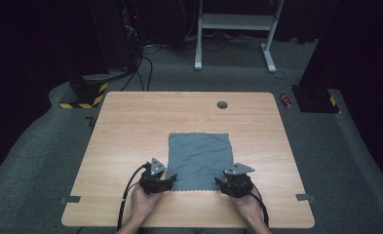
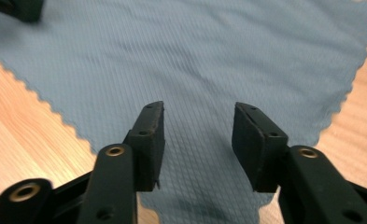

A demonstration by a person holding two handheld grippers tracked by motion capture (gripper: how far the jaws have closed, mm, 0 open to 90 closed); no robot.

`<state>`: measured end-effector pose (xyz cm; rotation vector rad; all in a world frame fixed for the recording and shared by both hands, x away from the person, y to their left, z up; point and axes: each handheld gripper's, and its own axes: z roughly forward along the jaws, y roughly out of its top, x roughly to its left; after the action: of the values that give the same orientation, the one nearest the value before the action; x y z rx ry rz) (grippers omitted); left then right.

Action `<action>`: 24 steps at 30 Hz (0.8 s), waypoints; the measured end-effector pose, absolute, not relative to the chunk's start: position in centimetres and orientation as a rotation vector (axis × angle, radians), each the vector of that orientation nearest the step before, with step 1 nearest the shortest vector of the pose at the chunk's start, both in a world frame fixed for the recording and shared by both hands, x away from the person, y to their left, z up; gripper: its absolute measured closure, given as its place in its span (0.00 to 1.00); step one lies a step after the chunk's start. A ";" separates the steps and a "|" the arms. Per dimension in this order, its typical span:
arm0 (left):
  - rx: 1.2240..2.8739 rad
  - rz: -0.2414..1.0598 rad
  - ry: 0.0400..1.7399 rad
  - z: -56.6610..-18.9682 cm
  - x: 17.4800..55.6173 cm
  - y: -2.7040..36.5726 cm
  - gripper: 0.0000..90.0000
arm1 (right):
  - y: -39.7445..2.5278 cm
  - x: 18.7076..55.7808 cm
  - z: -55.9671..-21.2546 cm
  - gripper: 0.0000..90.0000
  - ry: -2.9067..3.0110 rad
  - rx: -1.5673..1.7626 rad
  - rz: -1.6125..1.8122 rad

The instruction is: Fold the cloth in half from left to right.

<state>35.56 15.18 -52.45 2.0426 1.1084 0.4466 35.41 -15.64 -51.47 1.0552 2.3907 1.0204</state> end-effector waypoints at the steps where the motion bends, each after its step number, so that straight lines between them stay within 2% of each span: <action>1: 2.037 0.430 1.116 -52.4 35.7 15.2 0.45 | -15.6 35.3 -51.2 0.62 2.378 1.061 1.042; 7: 2.054 0.408 1.091 -51.1 37.2 15.0 0.45 | -14.5 35.3 -50.5 0.64 2.378 1.028 1.094; 13: 2.043 0.348 1.141 -50.5 39.5 15.8 0.46 | -12.7 35.6 -50.1 0.68 2.402 0.984 1.152; 20: 1.949 0.372 1.176 -49.4 40.9 17.4 0.48 | -9.5 35.9 -49.8 0.80 2.468 0.907 1.145; 24: 1.960 0.380 1.240 -49.5 41.4 18.0 0.45 | -7.2 36.0 -50.1 0.86 2.524 0.859 1.142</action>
<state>41.43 17.95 -49.52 1.9597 1.2400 0.3804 36.03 -7.16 -50.13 0.8594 2.5243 1.1424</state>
